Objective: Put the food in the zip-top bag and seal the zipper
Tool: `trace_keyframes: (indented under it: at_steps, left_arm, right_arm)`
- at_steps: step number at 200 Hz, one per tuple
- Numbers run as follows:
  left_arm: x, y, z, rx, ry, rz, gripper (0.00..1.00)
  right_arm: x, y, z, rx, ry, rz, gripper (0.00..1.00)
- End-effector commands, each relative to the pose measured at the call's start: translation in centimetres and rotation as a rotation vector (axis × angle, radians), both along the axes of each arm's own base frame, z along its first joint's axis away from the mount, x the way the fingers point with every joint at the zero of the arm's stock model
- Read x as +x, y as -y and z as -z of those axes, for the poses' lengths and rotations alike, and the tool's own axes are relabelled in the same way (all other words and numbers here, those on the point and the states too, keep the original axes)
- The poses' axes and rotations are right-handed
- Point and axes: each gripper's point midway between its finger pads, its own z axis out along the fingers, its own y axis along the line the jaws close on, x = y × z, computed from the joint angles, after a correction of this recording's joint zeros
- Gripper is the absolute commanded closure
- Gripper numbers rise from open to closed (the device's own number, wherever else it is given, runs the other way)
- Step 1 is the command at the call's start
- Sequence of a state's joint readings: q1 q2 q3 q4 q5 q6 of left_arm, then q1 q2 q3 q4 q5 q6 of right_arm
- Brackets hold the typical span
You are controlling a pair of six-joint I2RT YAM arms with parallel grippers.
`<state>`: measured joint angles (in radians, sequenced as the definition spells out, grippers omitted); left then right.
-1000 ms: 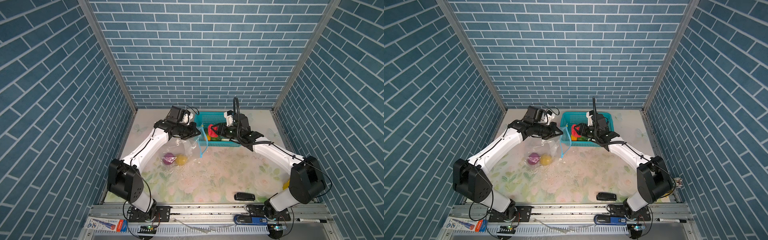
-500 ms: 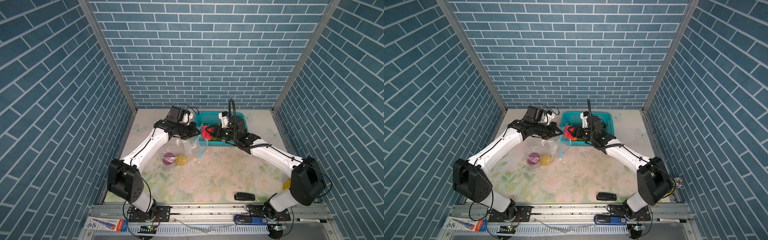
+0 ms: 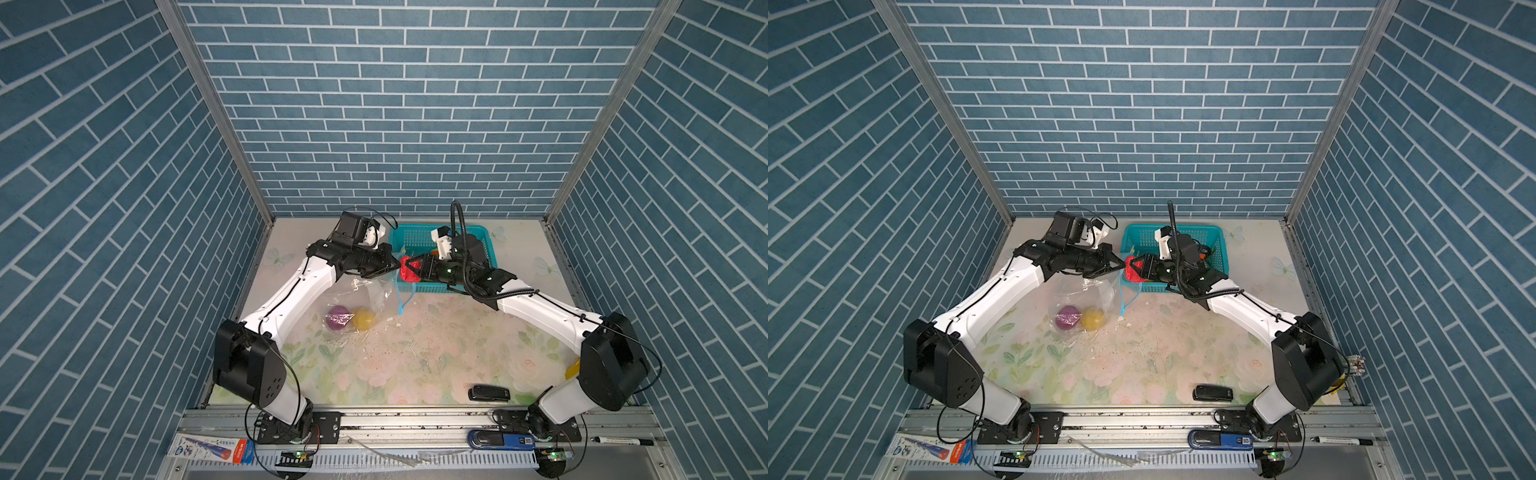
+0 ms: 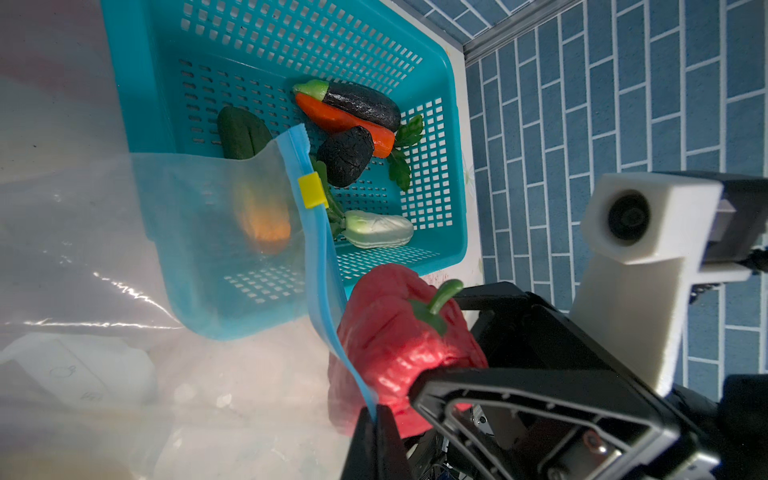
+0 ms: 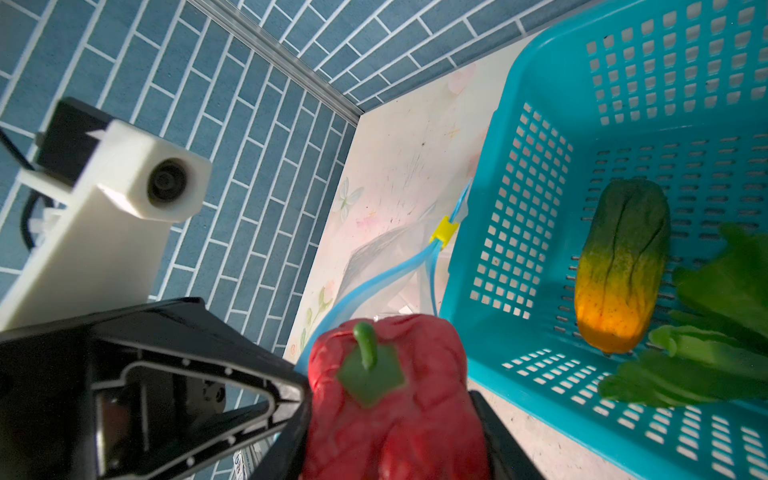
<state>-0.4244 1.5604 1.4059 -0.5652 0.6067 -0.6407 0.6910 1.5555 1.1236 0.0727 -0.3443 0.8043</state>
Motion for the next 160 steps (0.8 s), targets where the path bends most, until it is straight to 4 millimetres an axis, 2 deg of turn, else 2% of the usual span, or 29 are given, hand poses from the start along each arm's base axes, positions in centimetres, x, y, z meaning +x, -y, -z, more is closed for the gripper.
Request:
trace_keyframes:
  at_steps: [1,30,78,160]
  left_arm:
    - [-0.5,-0.1,-1.5,-0.012,0.031,0.004,1.0]
    - [-1.0,-0.5,-1.7,0.021,0.03,0.004,1.0]
    - [-2.5,-2.8,-1.1,0.312,0.066,0.004,1.0]
    - [-3.7,-2.7,-1.7,0.556,0.14,0.042,1.0]
  right_arm:
    - [-0.6,-0.4,2.3,-0.034,-0.039,-0.025,0.68]
    - [-0.5,-0.7,2.6,-0.04,-0.046,-0.034,0.67]
    - [-0.6,-1.4,2.7,-0.043,-0.049,-0.048,0.67]
    - [-0.6,-2.2,2.5,-0.025,-0.051,-0.069,0.66]
